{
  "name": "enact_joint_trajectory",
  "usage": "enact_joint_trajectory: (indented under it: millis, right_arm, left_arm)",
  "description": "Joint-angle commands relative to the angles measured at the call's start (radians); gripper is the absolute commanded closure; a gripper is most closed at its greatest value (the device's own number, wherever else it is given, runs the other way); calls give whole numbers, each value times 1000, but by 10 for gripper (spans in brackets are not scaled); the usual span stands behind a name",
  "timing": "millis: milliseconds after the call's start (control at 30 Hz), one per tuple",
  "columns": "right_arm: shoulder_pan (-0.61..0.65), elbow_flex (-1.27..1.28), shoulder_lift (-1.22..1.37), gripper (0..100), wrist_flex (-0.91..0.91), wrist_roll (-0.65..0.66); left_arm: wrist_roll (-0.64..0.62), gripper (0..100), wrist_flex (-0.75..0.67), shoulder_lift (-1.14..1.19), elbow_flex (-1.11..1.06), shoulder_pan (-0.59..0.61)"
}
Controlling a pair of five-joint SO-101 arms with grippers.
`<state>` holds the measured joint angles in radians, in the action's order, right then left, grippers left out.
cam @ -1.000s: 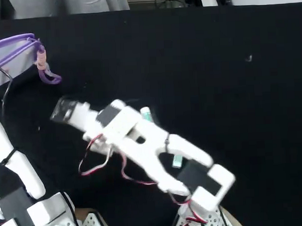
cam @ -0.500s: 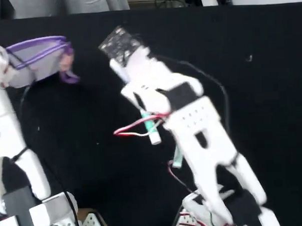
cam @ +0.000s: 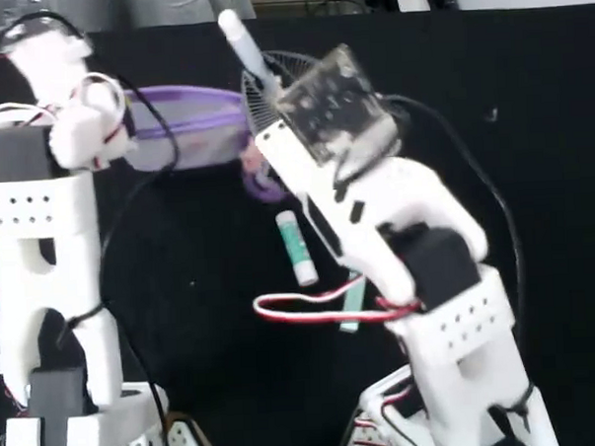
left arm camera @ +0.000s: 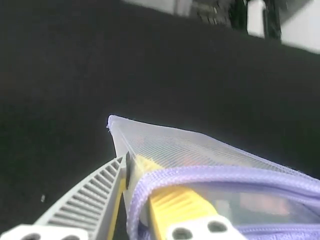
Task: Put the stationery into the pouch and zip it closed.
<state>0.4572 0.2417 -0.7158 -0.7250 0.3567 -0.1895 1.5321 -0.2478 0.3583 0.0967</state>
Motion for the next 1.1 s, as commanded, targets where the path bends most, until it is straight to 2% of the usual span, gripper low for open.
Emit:
enact_joint_trajectory:
  millis: [0,133,267,567,833,1067]
  right_arm:
    - [-14,-13,-70,988,109,-94]
    - [-12,122,-145,988,298,-157]
    - [-8,255,-217,988,459,-157]
    - [161,559,-315,988,798,-157]
    - [149,826,-314,988,1134,-149]
    - [135,938,-243,982,1155,-155]
  left_arm:
    - [-9,972,18,-8,68,-53]
    - [-9,972,12,-8,41,-93]
    - [-9,972,12,-8,25,-119]
    - [-11,972,12,-8,25,-117]
    - [-9,972,14,-17,27,-110]
    - [-9,972,14,-17,35,-110]
